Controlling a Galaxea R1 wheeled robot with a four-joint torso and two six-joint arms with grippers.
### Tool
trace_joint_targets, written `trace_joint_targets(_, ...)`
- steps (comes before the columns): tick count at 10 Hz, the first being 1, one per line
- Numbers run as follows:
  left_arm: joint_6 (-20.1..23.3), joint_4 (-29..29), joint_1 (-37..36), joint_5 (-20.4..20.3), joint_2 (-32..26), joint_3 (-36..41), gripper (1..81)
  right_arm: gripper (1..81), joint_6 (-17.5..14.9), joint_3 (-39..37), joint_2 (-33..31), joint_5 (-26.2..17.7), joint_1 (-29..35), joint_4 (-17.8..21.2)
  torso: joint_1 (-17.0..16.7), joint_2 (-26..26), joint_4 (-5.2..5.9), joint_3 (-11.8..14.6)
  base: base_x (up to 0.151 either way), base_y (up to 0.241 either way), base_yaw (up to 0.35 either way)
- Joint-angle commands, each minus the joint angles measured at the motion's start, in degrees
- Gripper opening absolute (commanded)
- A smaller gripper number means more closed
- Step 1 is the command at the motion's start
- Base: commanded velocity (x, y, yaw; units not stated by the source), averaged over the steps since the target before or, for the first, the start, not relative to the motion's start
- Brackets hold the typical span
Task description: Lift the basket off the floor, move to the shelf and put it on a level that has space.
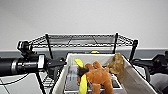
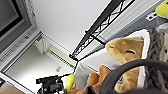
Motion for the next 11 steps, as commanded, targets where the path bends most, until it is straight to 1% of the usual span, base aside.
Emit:
trace_joint_targets(1, -4.33, 0.13, -11.79, -0.99, 0.65, -3.66, 1.0, 1.0, 3.65, -2.91, 0.53, -1.31, 12.51, 0.91, 0.0, 0.0, 0.0, 0.0, 0.0, 0.0, 0.0)
trace_joint_targets(4, -6.44, -0.4, -15.56, -0.64, 2.86, -6.22, 1.0, 1.0, 6.73, -5.64, 2.55, -3.43, 17.09, 0.9, 0.0, 0.0, 0.0, 0.0, 0.0, 0.0, 0.0)
trace_joint_targets(6, -6.62, -2.86, -19.26, 1.38, 4.61, -8.41, 1.0, 1.0, 8.41, -6.53, 3.79, -3.52, 19.28, 0.9, 0.0, -0.02, 0.0, 0.0, 0.0, 0.0, 0.0)
trace_joint_targets(8, -6.62, -5.49, -22.68, 3.4, 4.88, -10.34, 1.0, 1.0, 9.38, -7.57, 4.75, -3.61, 20.52, 0.82, 0.0, -0.02, 0.0, 0.0, 0.0, 0.0, 0.0)
trace_joint_targets(9, -6.62, -6.11, -23.83, 3.49, 5.05, -10.87, 1.0, 1.0, 9.64, -8.11, 5.54, -3.69, 21.22, 0.9, 0.0, -0.02, 0.0, 0.0, 0.0, 0.0, 0.0)
trace_joint_targets(11, -6.62, -7.16, -25.33, 4.37, 6.1, -12.36, 1.0, 1.0, 11.83, -9.77, 7.3, -5.62, 24.47, 0.9, 0.0, -0.02, 0.0, 0.0, 0.0, 0.0, 0.0)
